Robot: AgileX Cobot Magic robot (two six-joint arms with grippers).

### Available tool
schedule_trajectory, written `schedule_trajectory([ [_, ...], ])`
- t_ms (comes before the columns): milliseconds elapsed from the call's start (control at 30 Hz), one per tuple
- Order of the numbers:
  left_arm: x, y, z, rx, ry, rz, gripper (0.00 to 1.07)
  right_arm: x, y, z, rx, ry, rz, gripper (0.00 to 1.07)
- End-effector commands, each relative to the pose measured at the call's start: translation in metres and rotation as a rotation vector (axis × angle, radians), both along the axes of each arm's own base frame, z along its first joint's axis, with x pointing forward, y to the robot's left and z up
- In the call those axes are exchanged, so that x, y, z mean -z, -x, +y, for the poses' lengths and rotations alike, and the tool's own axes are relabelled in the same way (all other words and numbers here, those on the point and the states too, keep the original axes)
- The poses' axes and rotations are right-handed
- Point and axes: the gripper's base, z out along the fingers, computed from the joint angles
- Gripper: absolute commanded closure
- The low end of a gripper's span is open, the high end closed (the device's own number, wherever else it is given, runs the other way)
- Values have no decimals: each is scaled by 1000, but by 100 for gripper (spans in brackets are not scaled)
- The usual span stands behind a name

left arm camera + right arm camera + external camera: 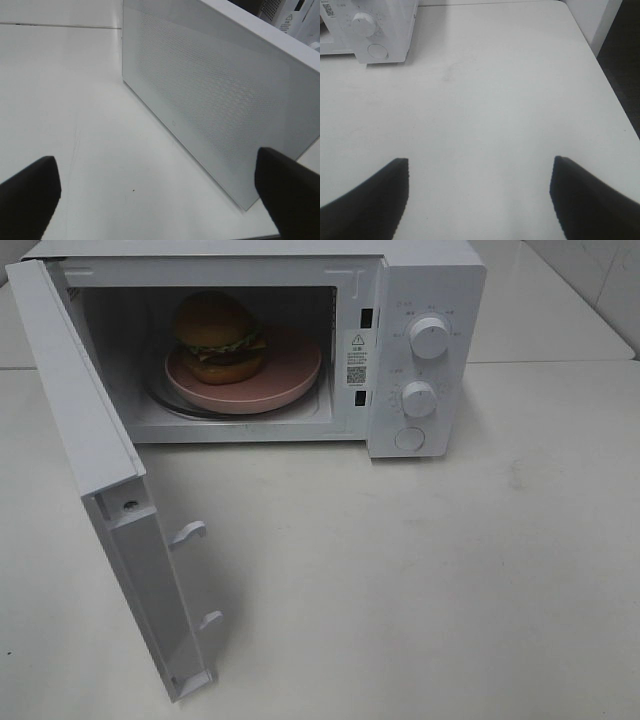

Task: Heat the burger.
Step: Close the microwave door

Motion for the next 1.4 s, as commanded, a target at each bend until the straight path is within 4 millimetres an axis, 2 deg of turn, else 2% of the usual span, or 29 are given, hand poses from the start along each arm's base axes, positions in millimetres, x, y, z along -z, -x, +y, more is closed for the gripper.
schedule_trajectory([
  [33, 0, 0, 0, -5, 3, -8, 9, 0, 4, 0, 5, -4, -35, 31],
  [433, -1, -1, -1, 2, 18, -10, 9, 0, 4, 0, 5, -4, -35, 31],
  [533, -9, -4, -2, 8, 41, -30, 9, 0, 4, 0, 5, -4, -35, 31],
  [633, -21, -11, 0, -8, 31, -56, 15, 0, 4, 0, 5, -4, -35, 32],
  [667, -23, -14, 0, -14, 30, -61, 18, 0, 4, 0, 5, -4, -35, 32],
  [700, -26, -21, 2, -24, 31, -62, 27, 0, 4, 0, 5, -4, -35, 32],
  [733, -26, -21, 2, -24, 31, -62, 27, 0, 4, 0, 5, -4, -35, 32],
  [767, -26, -25, 3, -29, 31, -59, 32, 0, 4, 0, 5, -4, -35, 32],
  [800, -26, -33, 4, -38, 31, -48, 46, 0, 4, 0, 5, -4, -35, 32],
  [833, -26, -33, 4, -38, 31, -48, 46, 0, 4, 0, 5, -4, -35, 32],
  [867, -27, -42, 5, -45, 35, -33, 57, 0, 4, 0, 5, -4, -35, 32],
  [900, -28, -47, 5, -48, 36, -25, 74, 0, 4, 0, 5, -4, -35, 32],
  [933, -28, -47, 5, -48, 36, -25, 74, 0, 4, 0, 5, -4, -35, 32],
  [967, -27, -56, 7, -54, 38, 3, 91, 0, 4, 0, 5, -4, -35, 32],
  [1000, -27, -60, 7, -56, 39, 12, 97, 0, 4, 0, 5, -4, -35, 32],
  [1033, -27, -60, 7, -56, 39, 12, 97, 0, 4, 0, 5, -4, -35, 32],
  [1067, -26, -70, 9, -64, 30, 31, 107, 0, 4, 0, 5, -4, -35, 32],
  [1133, -26, -75, 10, -65, 15, 33, 107, 0, 4, 0, 5, -4, -35, 32],
  [1200, -24, -91, 12, -60, -37, -5, 107, 0, 4, 0, 5, -4, -35, 32],
  [1233, -24, -91, 12, -60, -37, -5, 107, 0, 4, 0, 5, -4, -35, 32],
  [1400, -10, -114, 18, -86, -102, -134, 107, 0, 4, 0, 5, -4, -35, 32],
])
